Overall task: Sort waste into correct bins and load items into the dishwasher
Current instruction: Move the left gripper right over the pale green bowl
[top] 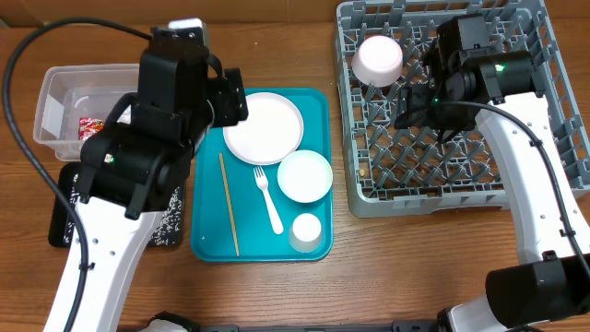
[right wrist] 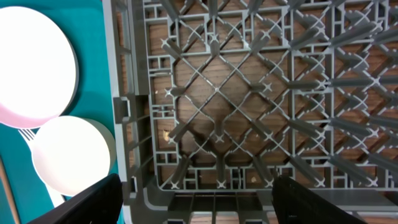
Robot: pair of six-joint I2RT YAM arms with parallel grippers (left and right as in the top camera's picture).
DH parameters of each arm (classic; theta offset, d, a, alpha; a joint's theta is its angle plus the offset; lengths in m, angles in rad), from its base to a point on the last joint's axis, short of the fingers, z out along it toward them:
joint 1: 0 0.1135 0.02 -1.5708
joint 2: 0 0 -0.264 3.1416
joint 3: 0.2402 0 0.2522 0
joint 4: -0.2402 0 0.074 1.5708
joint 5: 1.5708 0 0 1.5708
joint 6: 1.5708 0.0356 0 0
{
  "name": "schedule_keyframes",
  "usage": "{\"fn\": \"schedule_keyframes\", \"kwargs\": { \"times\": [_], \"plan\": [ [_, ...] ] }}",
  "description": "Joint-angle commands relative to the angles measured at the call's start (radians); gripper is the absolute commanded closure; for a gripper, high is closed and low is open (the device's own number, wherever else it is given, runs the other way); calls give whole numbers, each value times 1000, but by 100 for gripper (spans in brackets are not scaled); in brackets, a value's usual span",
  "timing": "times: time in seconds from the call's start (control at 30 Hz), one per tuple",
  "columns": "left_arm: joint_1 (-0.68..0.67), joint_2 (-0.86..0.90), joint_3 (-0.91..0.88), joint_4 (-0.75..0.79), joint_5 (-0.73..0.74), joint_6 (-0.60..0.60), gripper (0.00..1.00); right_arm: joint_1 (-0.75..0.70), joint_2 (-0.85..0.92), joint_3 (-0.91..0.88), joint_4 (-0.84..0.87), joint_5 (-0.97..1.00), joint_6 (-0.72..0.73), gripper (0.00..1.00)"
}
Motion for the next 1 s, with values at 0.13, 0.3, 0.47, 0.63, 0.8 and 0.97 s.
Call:
{"fn": "schedule_keyframes", "kwargs": {
  "times": [0.13,0.3,0.47,0.63,0.8,0.97],
  "plan": [
    [3,134,-170,0,129,-148,49,-6,-2,8,-2,-3,5,20],
    [3,299,-211,-15,277,-134,52,-6,-2,8,-2,-6,5,20],
    [-2,435,-211,-16,385,-111,53,-6,-2,8,-2,-6,5,19],
    [-28,505,-211,-27,381,-111,53,-6,-2,8,-4,-6,5,19],
    [-82,525,-216,-39,354,-110,52,-6,-2,8,-4,-6,5,18],
    [-153,525,-232,-38,221,-124,50,-6,-2,8,-7,-6,5,18]
  ]
}}
